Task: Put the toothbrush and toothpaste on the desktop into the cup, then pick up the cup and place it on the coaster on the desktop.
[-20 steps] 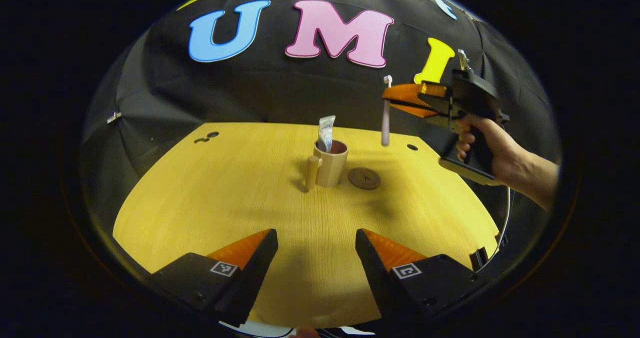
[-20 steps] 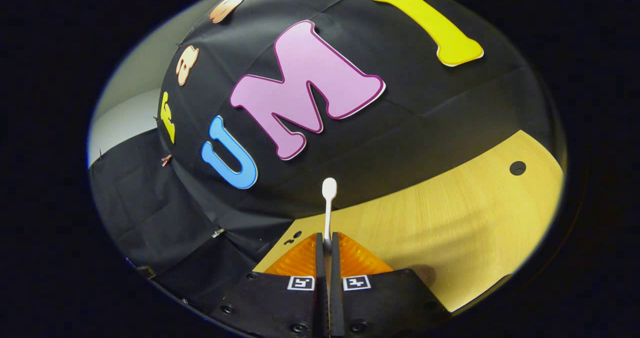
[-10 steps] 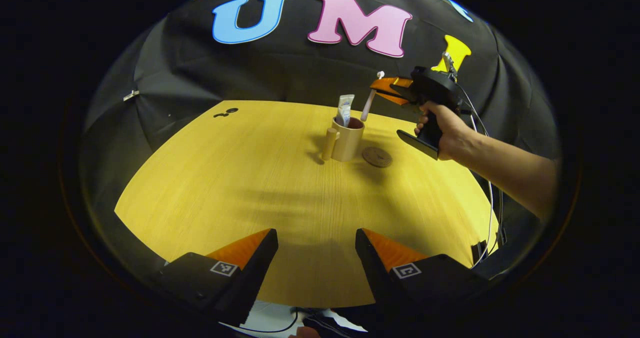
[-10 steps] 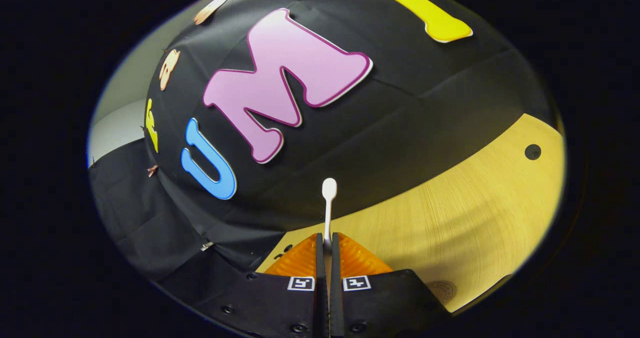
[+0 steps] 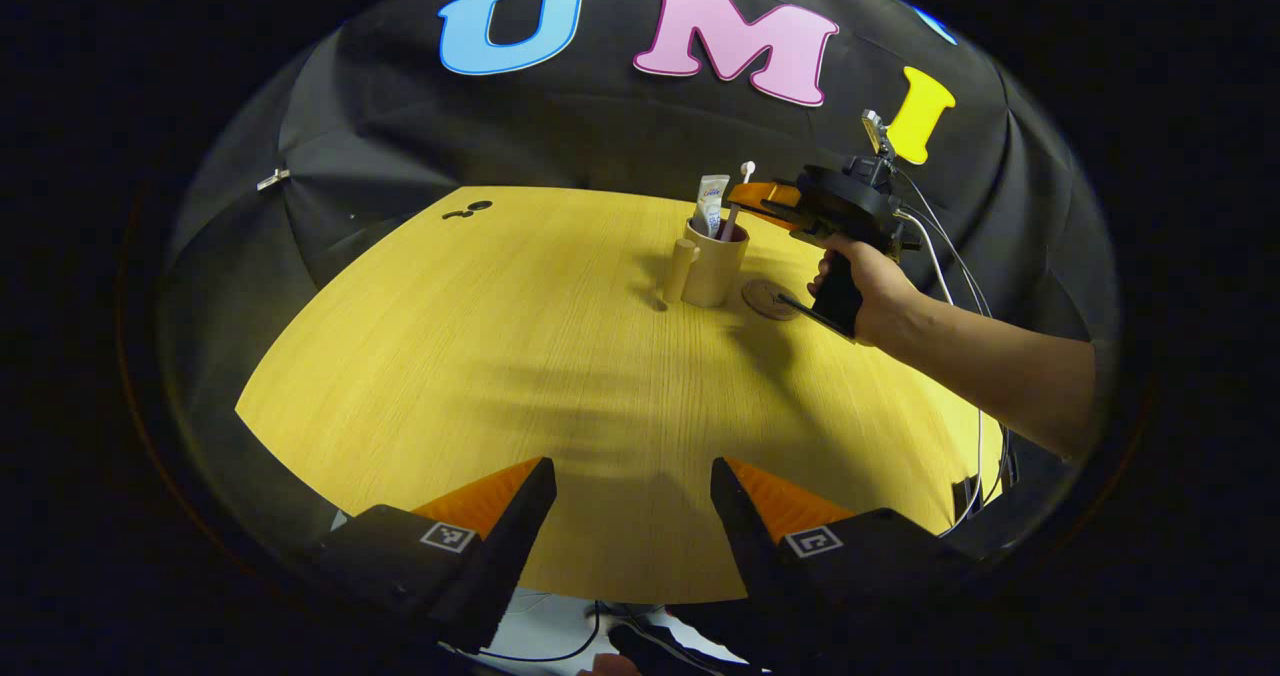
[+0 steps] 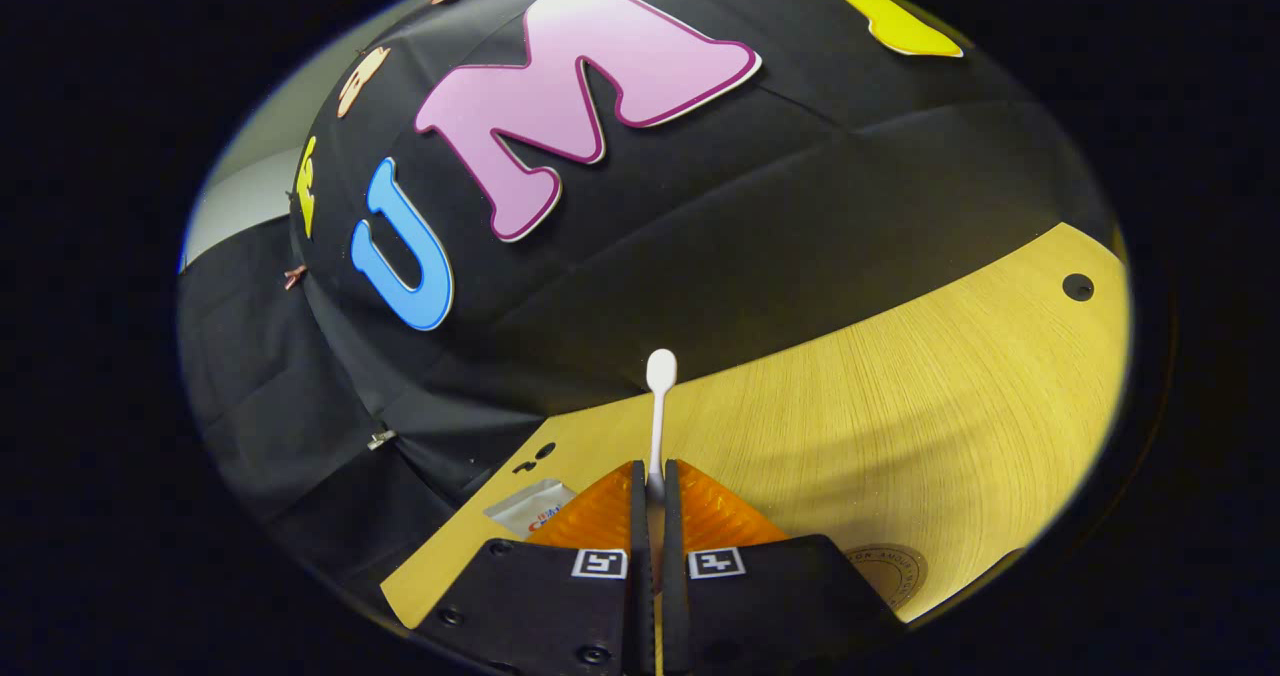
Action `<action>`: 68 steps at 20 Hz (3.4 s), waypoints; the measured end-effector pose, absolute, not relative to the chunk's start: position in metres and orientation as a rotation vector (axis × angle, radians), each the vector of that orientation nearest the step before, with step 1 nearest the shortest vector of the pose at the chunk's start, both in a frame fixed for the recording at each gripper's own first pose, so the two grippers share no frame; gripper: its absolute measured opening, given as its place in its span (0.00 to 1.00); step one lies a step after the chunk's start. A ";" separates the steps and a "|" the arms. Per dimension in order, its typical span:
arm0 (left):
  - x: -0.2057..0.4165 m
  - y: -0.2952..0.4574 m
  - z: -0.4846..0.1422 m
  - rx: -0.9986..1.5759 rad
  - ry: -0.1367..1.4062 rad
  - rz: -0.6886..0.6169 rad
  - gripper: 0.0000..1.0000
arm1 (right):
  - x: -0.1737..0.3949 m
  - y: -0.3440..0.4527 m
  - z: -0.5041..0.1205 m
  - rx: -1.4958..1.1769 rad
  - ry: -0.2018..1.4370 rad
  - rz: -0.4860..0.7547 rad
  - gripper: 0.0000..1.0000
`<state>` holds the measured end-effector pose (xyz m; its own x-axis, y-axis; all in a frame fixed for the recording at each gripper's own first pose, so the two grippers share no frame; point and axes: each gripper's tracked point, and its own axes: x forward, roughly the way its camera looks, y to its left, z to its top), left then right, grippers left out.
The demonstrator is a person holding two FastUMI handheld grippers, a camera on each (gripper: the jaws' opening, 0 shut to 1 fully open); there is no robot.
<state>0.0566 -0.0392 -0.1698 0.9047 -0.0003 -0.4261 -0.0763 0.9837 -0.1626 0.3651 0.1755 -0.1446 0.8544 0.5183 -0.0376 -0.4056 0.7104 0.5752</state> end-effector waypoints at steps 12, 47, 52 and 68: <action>0.070 -0.042 -0.155 -0.126 0.416 0.014 0.96 | 0.331 0.178 -0.153 0.586 0.275 0.539 0.45; 0.338 -0.051 -0.117 0.586 0.771 -0.467 0.89 | 0.172 0.016 -0.172 0.579 0.354 0.405 0.48; 0.339 -0.059 -0.126 0.640 0.858 -0.484 0.58 | 0.170 0.016 -0.181 0.598 0.375 0.397 0.48; 0.339 -0.059 -0.124 0.571 0.810 -0.428 0.24 | 0.166 0.019 -0.189 0.623 0.403 0.398 0.48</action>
<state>0.3389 -0.0593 -0.1244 0.6193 -0.1402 -0.7725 0.5596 0.7690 0.3090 0.1657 0.0189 -0.1894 0.8489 0.4706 -0.2405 -0.2341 0.7428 0.6272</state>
